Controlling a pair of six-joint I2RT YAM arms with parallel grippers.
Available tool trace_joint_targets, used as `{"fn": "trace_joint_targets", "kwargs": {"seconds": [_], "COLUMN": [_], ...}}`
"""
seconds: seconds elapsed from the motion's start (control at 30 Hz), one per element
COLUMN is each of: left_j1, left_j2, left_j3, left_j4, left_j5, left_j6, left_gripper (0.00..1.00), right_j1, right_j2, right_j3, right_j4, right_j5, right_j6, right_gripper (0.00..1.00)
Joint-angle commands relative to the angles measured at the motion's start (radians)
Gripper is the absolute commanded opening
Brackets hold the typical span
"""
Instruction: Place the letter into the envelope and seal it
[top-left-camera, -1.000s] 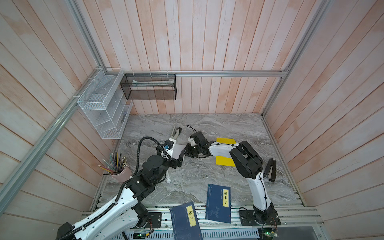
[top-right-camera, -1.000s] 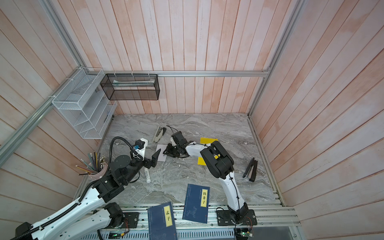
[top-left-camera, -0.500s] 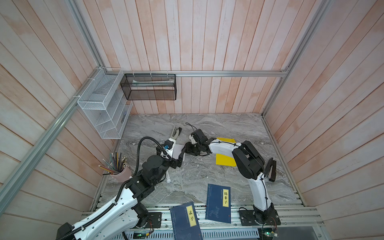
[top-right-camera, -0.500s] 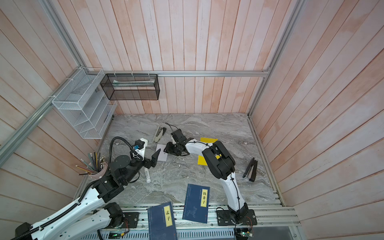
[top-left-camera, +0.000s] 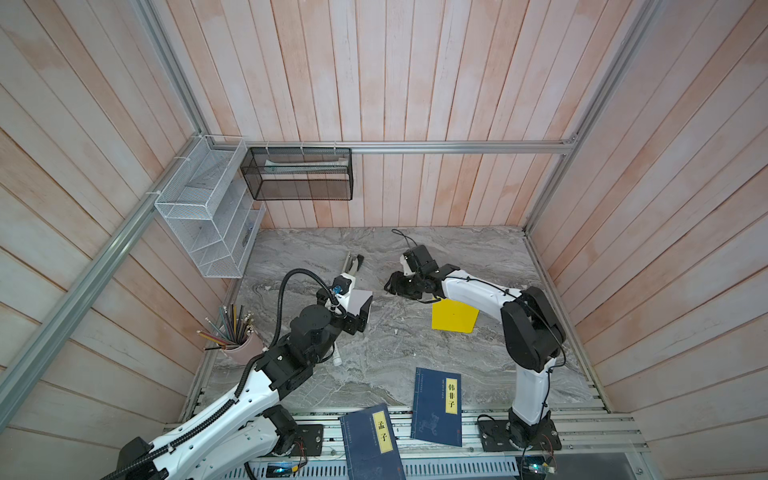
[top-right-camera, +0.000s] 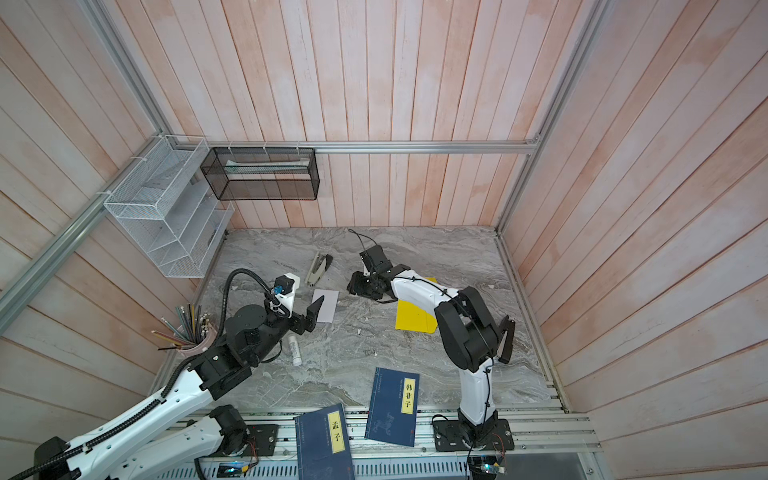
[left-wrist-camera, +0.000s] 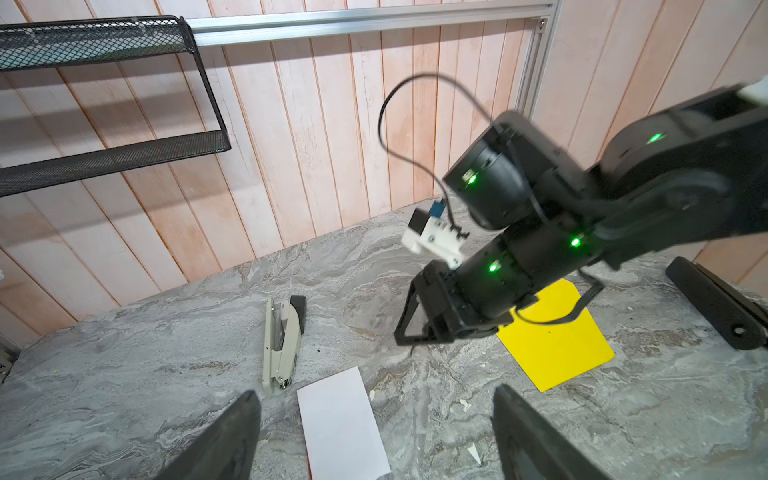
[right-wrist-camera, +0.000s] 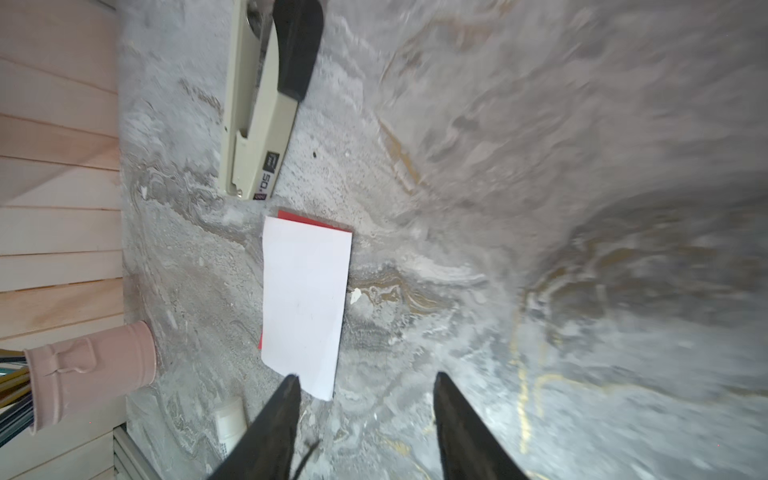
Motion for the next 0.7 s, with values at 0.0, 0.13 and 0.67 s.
{"fn": "trace_joint_targets", "kwargs": {"seconds": [0.0, 0.13, 0.67], "left_j1": [-0.003, -0.003, -0.066], "left_j2": [0.034, 0.109, 0.428], "left_j3": [0.048, 0.082, 0.215], "left_j4": [-0.03, -0.032, 0.013], "left_j5": [0.021, 0.08, 0.299], "left_j6": [-0.051, -0.099, -0.273], "left_gripper": [0.88, 0.86, 0.77], "right_j1": [-0.072, -0.189, -0.634], "right_j2": [-0.108, -0.244, -0.536], "right_j3": [-0.085, -0.209, -0.571], "right_j4": [-0.06, -0.086, -0.075], "right_j5": [0.097, 0.134, 0.17], "right_j6": [-0.049, -0.084, -0.227], "right_gripper": [0.52, 0.52, 0.58]}}
